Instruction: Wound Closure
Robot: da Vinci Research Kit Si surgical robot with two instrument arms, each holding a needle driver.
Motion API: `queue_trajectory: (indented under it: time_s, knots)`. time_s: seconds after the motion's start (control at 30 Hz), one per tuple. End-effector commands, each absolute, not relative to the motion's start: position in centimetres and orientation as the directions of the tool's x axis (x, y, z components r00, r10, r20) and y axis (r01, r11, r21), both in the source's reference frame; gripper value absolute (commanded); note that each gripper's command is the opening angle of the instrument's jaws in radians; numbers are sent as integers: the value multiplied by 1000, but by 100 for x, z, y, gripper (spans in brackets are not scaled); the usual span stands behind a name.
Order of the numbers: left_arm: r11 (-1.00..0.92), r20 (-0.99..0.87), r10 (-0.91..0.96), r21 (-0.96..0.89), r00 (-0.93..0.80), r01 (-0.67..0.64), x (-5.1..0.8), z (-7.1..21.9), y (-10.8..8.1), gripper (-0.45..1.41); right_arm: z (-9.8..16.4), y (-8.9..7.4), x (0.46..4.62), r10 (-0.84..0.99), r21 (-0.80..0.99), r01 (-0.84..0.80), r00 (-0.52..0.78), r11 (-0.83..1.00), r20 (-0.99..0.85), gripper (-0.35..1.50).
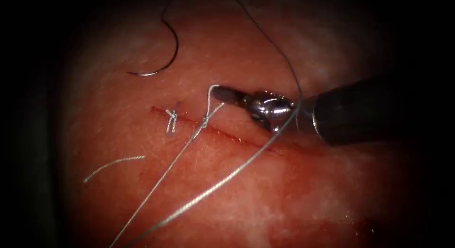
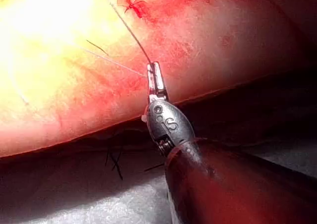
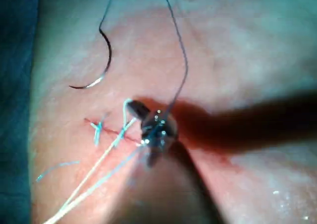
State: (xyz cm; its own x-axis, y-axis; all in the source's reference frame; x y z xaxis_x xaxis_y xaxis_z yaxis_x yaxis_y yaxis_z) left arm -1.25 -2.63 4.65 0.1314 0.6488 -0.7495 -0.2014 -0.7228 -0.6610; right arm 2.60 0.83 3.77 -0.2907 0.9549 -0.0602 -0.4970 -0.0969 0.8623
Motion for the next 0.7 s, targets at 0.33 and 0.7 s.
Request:
queue_trajectory:
  time_s: [0.33, 0.7]
  knots:
    - [-708, -734, 667, -678, 129, -197, -132, 468, -294, -45, 391, 61, 253, 879, 904, -281, -443, -323, 177, -35]
    - [-709, -732, 673, -680, 108, -188, -109, 446, -311, -45, 391, 66, 265, 890, 913, -256, -413, -318, 194, -35]
